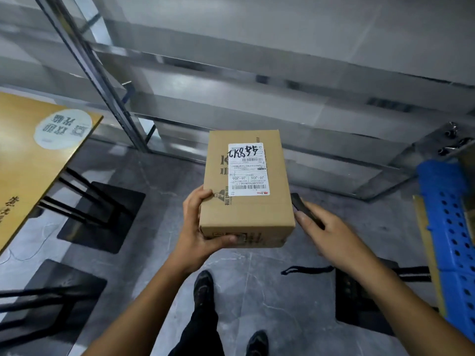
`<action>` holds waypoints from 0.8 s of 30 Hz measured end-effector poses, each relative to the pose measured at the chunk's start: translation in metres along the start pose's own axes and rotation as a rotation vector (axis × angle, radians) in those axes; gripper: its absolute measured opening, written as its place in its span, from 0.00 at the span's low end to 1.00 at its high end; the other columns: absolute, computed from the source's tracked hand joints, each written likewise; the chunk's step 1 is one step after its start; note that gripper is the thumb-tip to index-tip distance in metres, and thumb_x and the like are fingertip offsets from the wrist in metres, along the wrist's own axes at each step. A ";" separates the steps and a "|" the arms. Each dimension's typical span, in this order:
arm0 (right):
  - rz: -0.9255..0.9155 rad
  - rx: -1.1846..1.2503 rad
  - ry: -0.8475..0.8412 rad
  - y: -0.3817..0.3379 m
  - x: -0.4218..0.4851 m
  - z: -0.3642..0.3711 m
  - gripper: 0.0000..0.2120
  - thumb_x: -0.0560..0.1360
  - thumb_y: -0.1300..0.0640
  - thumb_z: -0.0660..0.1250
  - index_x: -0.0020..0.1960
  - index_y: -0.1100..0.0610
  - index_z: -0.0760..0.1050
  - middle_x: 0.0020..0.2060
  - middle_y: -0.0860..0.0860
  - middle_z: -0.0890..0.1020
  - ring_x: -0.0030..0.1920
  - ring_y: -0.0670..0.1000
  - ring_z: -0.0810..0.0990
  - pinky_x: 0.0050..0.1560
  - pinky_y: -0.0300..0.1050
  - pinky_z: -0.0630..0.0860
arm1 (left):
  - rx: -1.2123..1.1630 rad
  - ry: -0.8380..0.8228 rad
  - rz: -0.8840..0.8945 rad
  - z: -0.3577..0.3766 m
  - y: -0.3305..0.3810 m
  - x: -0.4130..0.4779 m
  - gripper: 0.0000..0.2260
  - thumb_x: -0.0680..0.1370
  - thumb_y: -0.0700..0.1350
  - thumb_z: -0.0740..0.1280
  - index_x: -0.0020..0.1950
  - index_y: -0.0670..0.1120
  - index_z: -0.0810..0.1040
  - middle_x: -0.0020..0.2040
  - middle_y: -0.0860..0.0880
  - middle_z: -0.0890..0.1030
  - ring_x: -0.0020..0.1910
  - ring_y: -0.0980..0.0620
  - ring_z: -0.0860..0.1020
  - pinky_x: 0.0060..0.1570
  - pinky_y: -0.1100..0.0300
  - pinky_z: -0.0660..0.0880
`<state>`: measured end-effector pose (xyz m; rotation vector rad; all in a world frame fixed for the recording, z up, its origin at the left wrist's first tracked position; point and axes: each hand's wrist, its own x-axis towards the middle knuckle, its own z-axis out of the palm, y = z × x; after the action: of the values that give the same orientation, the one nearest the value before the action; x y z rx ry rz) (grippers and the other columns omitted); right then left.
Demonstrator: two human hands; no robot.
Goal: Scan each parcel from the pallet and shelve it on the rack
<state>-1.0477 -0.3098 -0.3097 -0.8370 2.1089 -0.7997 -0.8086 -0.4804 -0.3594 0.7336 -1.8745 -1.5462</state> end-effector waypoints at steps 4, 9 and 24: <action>-0.030 -0.122 0.010 -0.052 0.047 0.001 0.33 0.70 0.25 0.59 0.74 0.32 0.64 0.69 0.34 0.71 0.68 0.38 0.70 0.63 0.38 0.66 | 0.048 0.015 0.075 -0.048 -0.016 0.056 0.41 0.65 0.54 0.80 0.73 0.62 0.62 0.75 0.43 0.60 0.74 0.51 0.66 0.74 0.50 0.68; -0.170 -0.716 -0.021 -0.144 0.105 -0.017 0.35 0.69 0.23 0.50 0.75 0.29 0.54 0.56 0.48 0.74 0.62 0.53 0.73 0.55 0.51 0.73 | 0.037 -0.005 0.094 -0.105 -0.034 0.129 0.41 0.65 0.52 0.80 0.73 0.56 0.62 0.75 0.41 0.60 0.74 0.46 0.68 0.73 0.46 0.70; -0.517 -1.430 -0.053 -0.273 0.217 -0.077 0.33 0.72 0.26 0.46 0.76 0.31 0.50 0.56 0.47 0.71 0.59 0.53 0.71 0.42 0.47 0.64 | -0.002 0.052 0.065 -0.130 -0.053 0.239 0.43 0.65 0.53 0.81 0.72 0.70 0.62 0.75 0.45 0.62 0.73 0.45 0.69 0.67 0.43 0.76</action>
<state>-1.1401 -0.6153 -0.1493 -2.1007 2.2298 0.7205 -0.8707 -0.7507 -0.3695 0.6979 -1.8405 -1.4746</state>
